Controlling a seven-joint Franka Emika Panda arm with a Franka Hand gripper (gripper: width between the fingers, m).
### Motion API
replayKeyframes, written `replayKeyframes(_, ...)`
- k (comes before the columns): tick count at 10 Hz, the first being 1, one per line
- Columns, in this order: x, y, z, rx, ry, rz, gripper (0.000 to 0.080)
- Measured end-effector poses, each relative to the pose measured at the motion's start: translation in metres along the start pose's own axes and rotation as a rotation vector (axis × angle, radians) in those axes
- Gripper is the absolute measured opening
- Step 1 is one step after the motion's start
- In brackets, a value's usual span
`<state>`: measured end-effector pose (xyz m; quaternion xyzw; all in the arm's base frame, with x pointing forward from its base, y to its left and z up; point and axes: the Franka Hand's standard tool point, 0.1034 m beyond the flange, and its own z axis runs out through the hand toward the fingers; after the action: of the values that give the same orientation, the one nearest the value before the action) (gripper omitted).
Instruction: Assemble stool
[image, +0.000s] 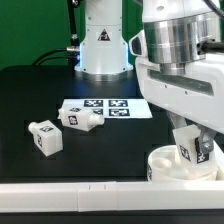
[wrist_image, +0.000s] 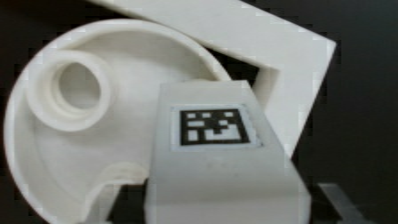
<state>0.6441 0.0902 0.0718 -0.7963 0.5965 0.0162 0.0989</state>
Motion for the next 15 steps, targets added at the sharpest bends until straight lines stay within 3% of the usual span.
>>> replayKeyframes(2, 0.000, 0.001, -0.001, 0.006, 0.002, -0.023, 0.0337)
replayKeyframes(3, -0.002, 0.002, 0.000, -0.006, -0.001, -0.073, 0.0337)
replayKeyframes(4, -0.009, 0.008, 0.001, -0.059, -0.036, -0.148, 0.0569)
replayKeyframes(5, -0.012, 0.007, -0.006, -0.072, -0.057, -0.262, 0.0627)
replayKeyframes(7, -0.013, 0.009, -0.026, -0.074, -0.107, -0.675, 0.0645)
replayKeyframes(11, -0.011, 0.011, -0.024, -0.069, -0.113, -0.984, 0.0649)
replayKeyframes(13, -0.018, 0.012, -0.023, -0.113, -0.101, -1.412, 0.0649)
replayKeyframes(15, -0.024, 0.011, -0.022, -0.126, -0.089, -1.621, 0.0649)
